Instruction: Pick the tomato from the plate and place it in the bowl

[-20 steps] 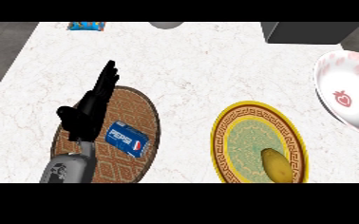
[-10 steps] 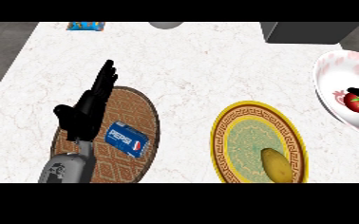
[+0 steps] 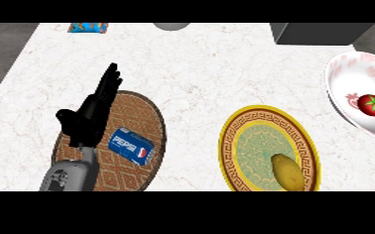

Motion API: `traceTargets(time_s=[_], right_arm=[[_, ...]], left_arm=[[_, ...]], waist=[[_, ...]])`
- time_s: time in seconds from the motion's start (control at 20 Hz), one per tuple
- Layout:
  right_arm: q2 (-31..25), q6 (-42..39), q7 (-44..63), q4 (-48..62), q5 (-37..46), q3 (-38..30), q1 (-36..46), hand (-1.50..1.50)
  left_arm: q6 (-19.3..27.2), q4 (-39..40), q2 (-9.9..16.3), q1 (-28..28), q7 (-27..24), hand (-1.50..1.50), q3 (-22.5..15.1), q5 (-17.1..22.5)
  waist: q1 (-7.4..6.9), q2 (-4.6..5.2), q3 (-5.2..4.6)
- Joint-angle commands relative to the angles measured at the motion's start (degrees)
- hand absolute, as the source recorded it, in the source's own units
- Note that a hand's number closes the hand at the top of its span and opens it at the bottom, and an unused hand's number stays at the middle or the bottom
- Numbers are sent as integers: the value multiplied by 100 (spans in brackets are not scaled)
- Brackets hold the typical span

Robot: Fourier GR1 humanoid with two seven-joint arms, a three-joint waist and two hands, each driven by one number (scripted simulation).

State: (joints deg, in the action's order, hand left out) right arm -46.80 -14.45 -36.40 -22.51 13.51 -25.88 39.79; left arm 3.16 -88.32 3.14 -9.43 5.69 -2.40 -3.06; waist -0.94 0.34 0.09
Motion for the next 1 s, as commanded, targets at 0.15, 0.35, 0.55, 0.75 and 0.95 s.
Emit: traceTargets(time_s=[0.15, 0.35, 0.55, 0.75, 0.95], right_arm=[[-846, -1340, 80, 514, -557, -477, -156, -150], [-1139, -1987, -249, 941, -723, -657, -487, -150], [-1247, -2441, -211, 920, -823, -653, -527, -150], [-1148, -2673, -664, 745, -778, -525, -959, -150], [-1028, -2685, -996, 688, -835, -512, -1366, -150]], left_arm=[[-97, 306, 125, -160, -238, 0, 262, 110], [-43, -19, -19, 94, -59, 0, -44, -43], [92, -412, -97, 45, 381, 0, -152, -120], [-81, 166, -43, 68, -202, 0, 88, 75], [84, 170, -172, 82, -260, 0, -109, -171]], waist=[[66, -4, -2], [8, 18, 10], [-7, -4, 11], [43, 5, 9], [60, 5, 13]])
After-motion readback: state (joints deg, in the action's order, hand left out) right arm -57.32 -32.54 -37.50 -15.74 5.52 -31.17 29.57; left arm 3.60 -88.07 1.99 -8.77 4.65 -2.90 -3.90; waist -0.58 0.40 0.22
